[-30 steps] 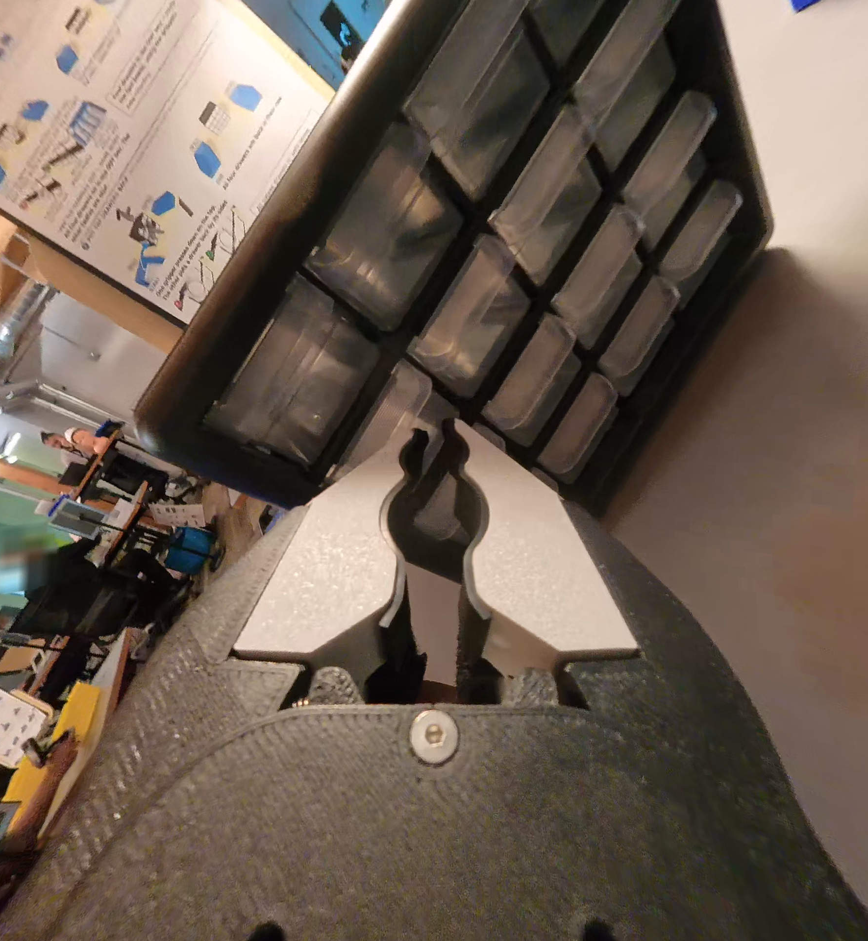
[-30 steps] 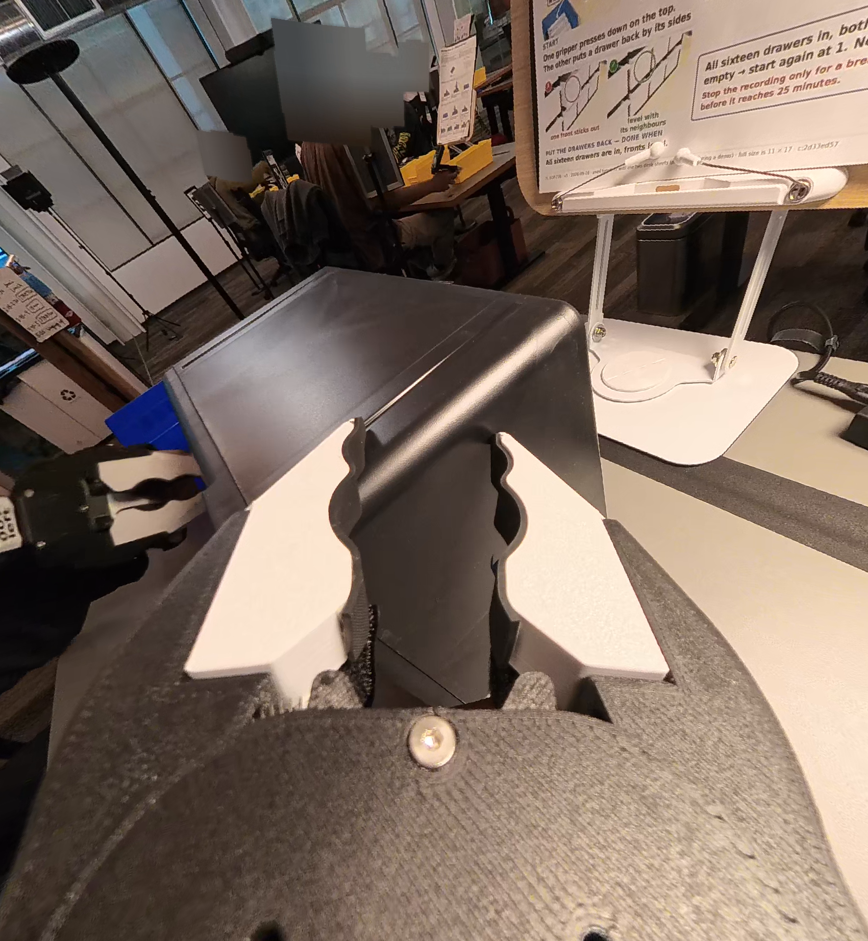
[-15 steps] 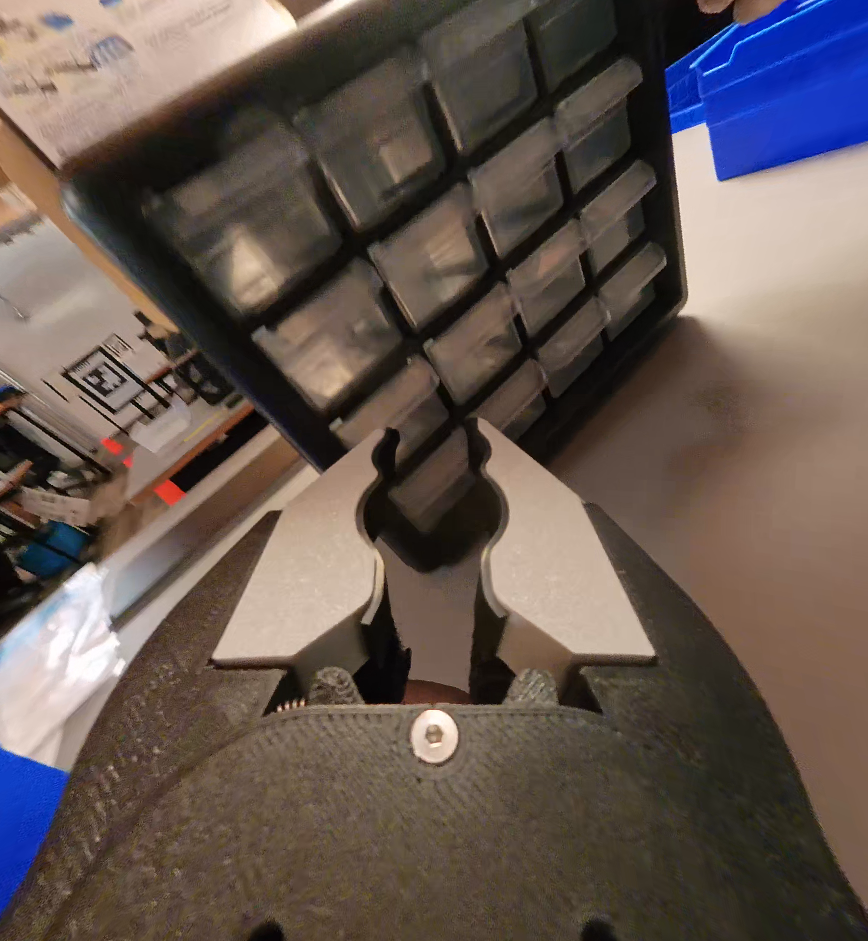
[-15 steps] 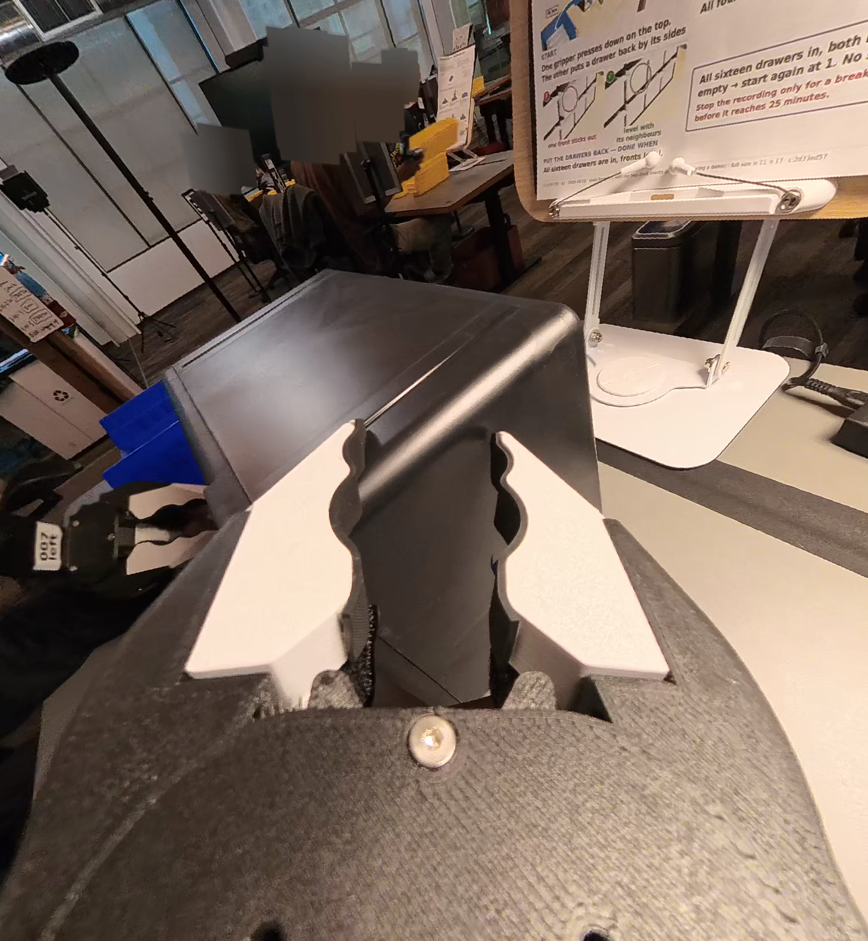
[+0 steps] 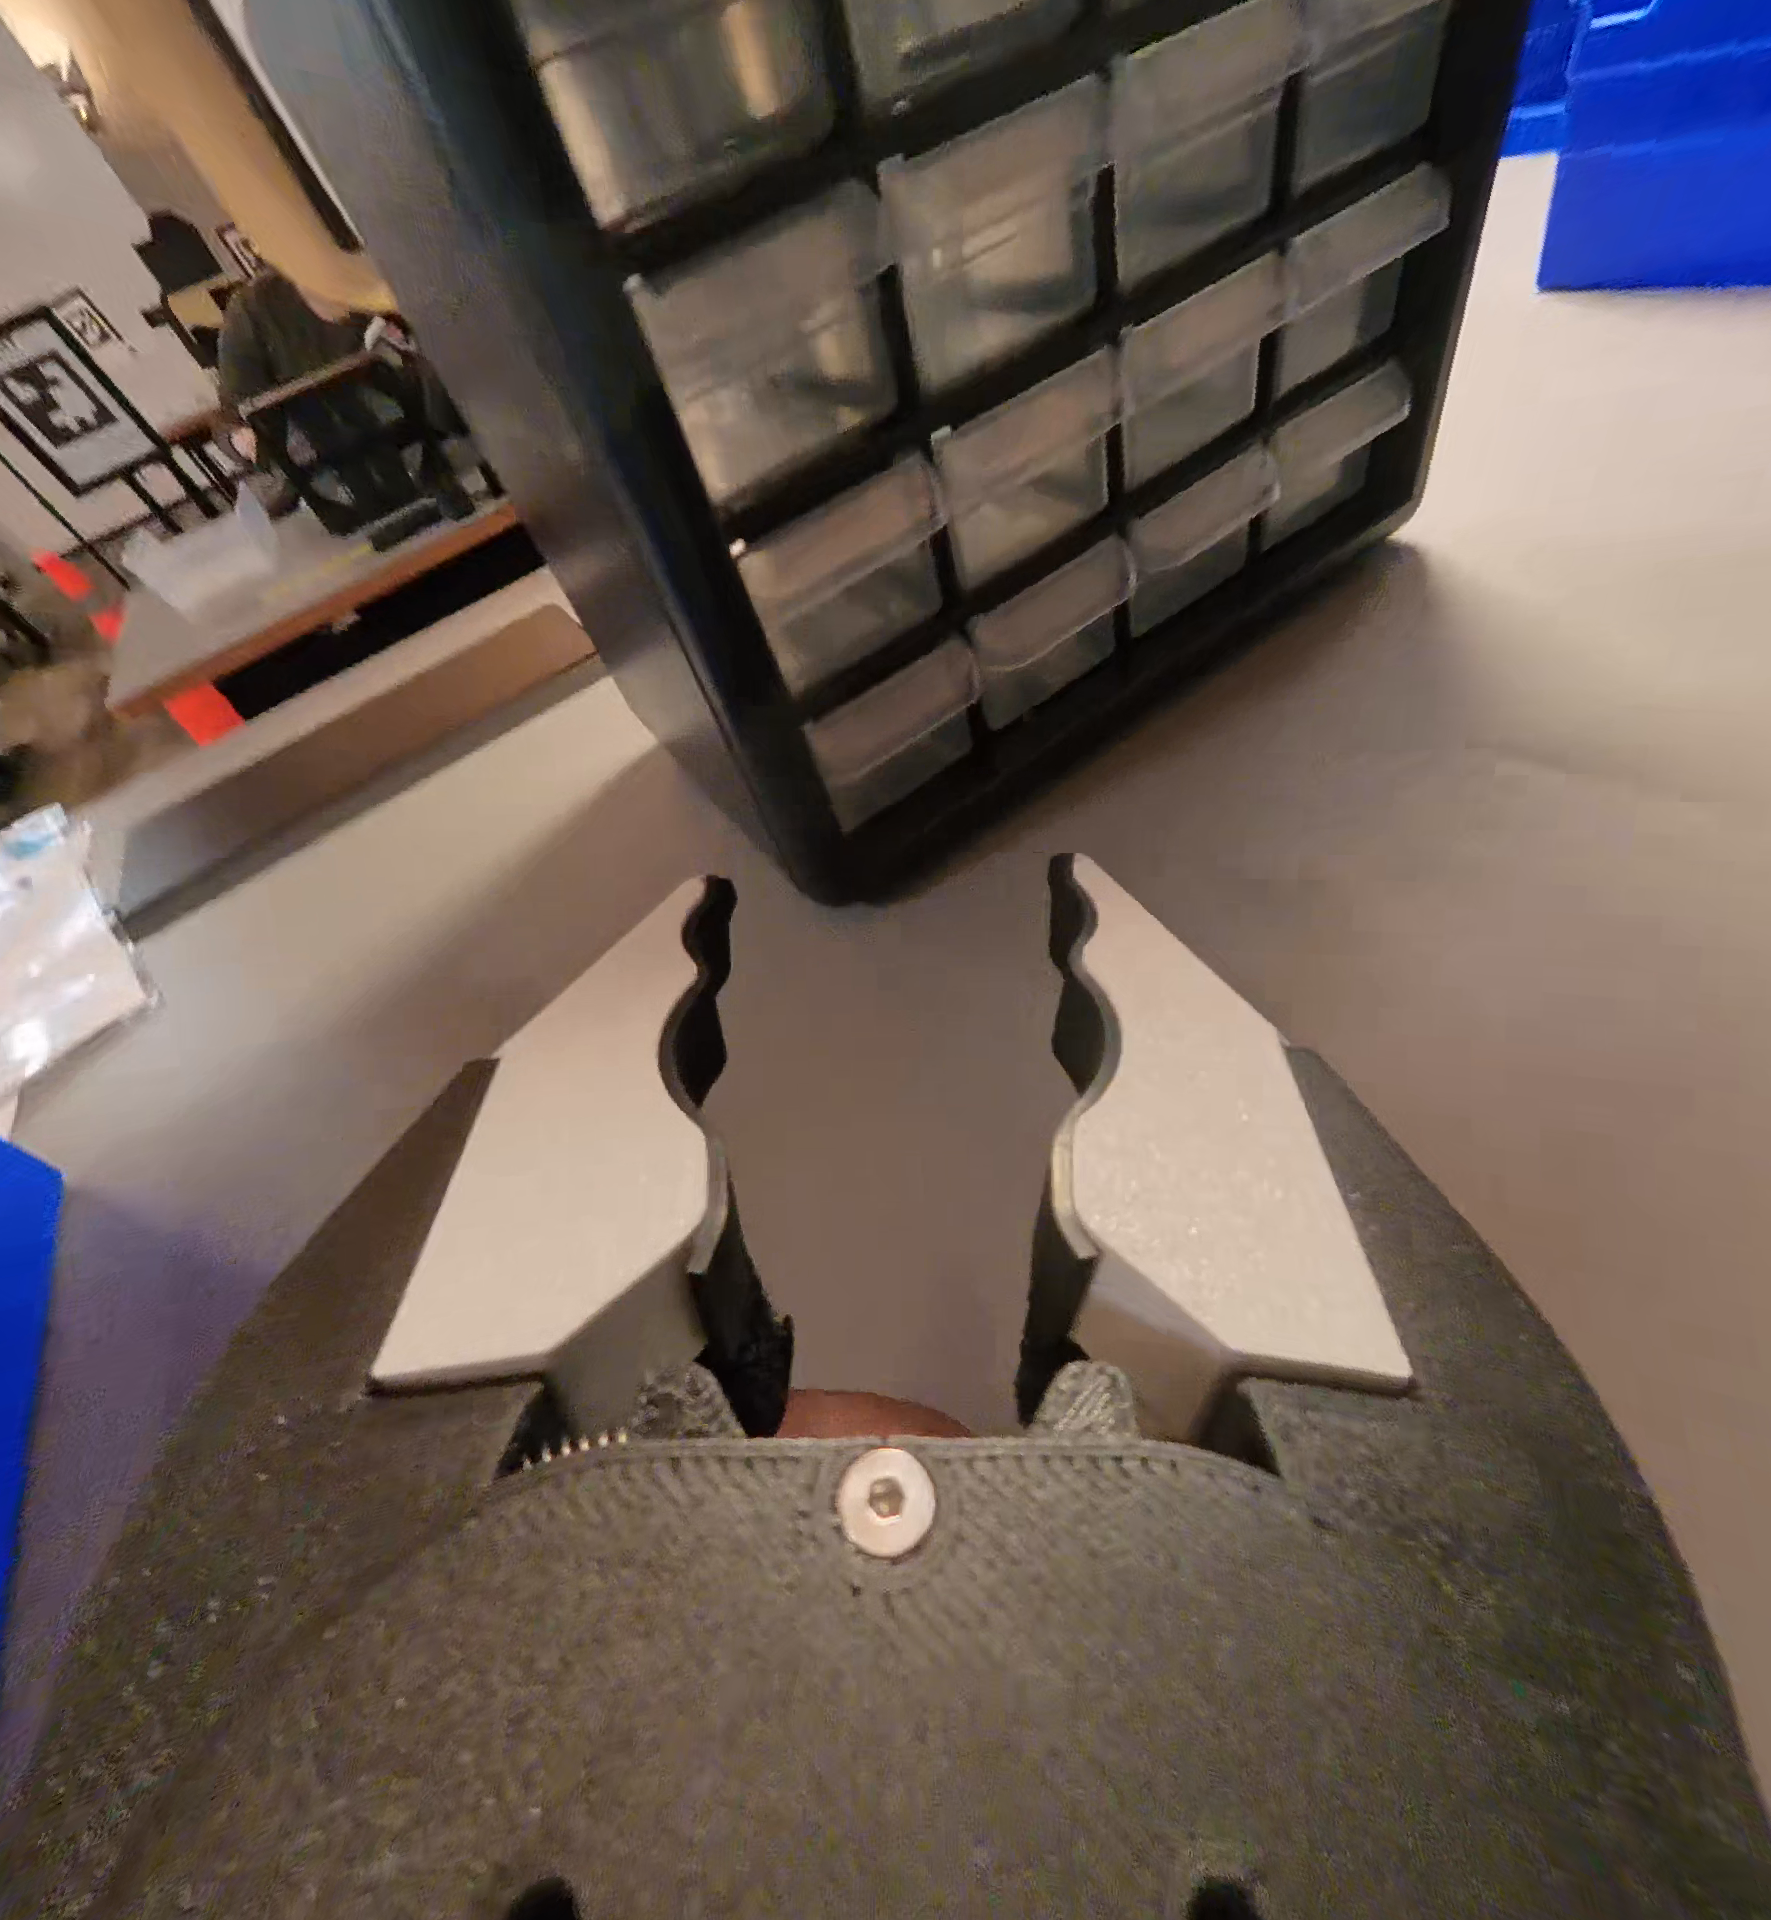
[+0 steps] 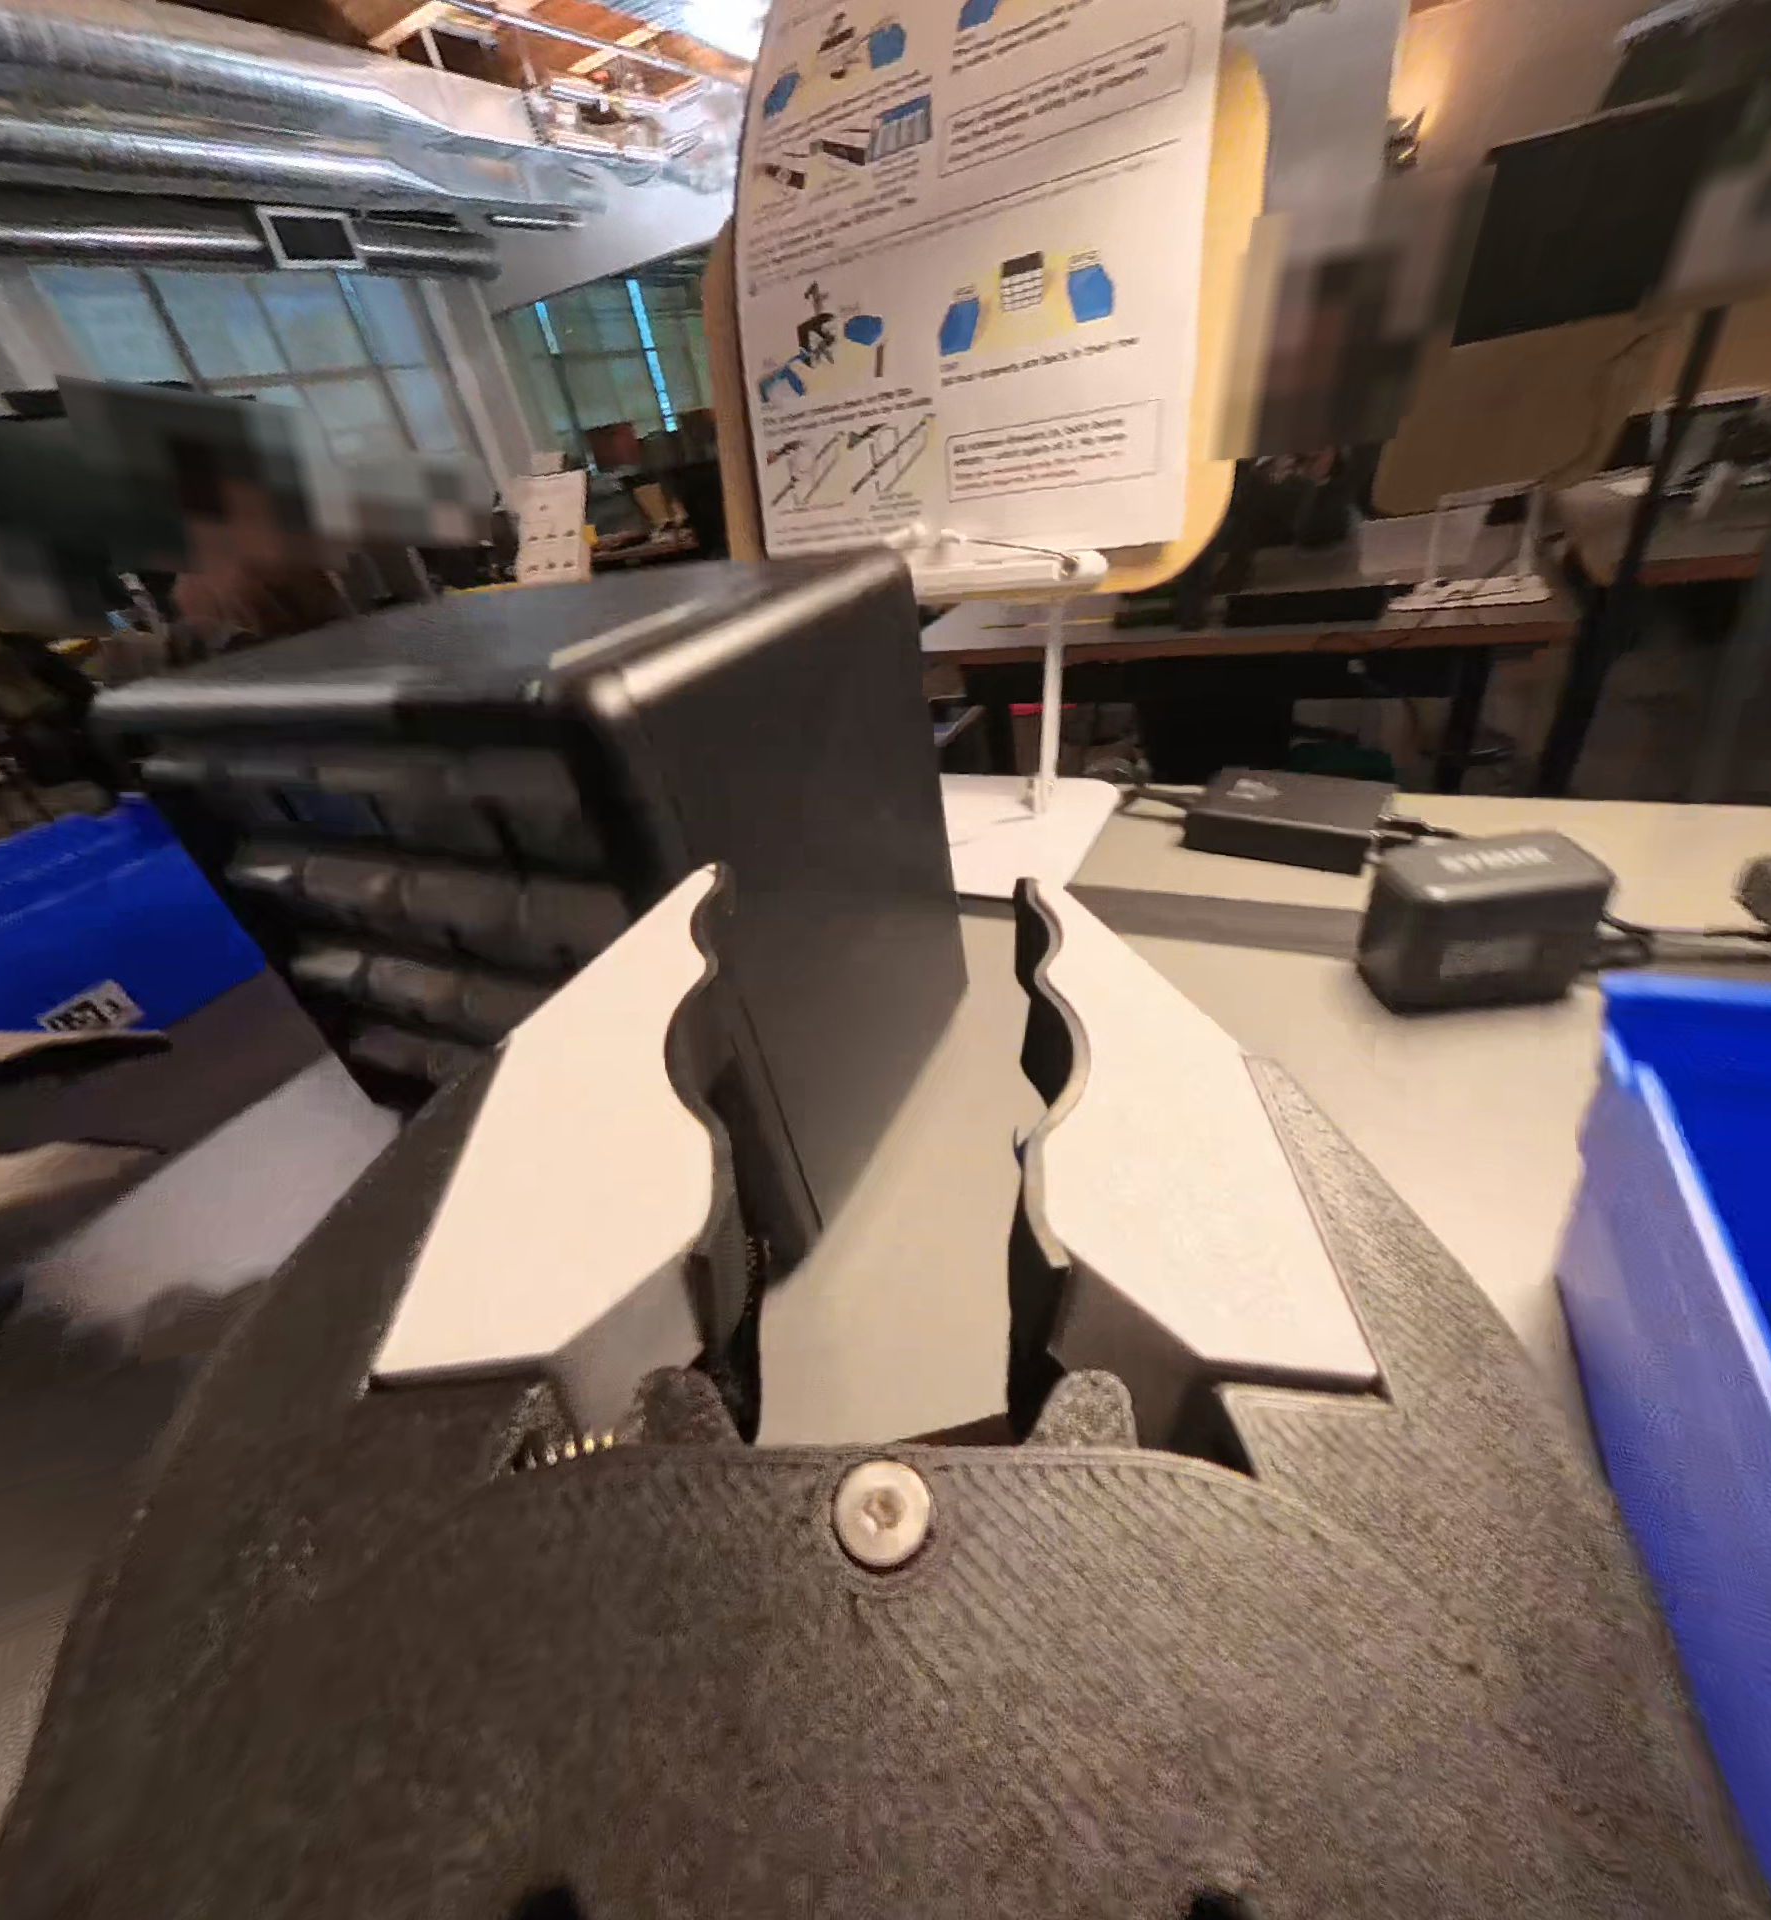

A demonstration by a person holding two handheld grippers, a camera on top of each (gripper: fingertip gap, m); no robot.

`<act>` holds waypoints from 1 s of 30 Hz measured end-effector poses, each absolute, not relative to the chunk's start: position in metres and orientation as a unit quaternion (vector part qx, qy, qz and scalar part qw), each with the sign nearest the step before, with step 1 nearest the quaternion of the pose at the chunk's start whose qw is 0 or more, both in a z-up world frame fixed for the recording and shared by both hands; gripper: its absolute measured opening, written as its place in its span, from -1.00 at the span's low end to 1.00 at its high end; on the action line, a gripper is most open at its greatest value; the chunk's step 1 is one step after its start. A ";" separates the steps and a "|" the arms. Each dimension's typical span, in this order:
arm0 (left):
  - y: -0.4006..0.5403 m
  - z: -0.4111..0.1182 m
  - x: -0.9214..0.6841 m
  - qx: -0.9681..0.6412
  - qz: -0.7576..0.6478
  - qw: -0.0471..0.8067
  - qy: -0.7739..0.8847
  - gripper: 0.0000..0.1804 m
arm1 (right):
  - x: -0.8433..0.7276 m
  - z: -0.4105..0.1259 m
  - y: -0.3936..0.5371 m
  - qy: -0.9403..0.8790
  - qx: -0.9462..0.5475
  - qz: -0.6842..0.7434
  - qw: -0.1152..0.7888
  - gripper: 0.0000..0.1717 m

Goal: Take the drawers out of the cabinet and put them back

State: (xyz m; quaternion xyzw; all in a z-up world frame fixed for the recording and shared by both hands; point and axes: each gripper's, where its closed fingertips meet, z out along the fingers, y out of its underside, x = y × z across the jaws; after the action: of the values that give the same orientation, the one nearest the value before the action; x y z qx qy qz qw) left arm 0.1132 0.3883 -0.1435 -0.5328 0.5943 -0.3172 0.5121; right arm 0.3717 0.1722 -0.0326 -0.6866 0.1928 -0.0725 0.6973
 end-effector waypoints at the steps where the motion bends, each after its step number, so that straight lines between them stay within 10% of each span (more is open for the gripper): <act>1: 0.390 -0.145 0.106 -0.545 -0.321 0.509 0.584 -0.30 | 0.361 -0.045 0.156 0.200 -0.680 -0.089 0.700 -0.34; 30: 0.412 -0.111 -0.013 -0.615 -0.373 0.569 0.399 -0.25 | 0.306 -0.068 0.027 0.242 -0.651 -0.194 0.693 0.19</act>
State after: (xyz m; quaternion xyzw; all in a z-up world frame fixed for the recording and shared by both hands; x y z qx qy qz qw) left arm -0.0130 0.4124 -0.1110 -0.6149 0.3992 -0.3731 0.5686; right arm 0.3059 0.0267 -0.0678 -0.6508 0.2425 -0.1935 0.6930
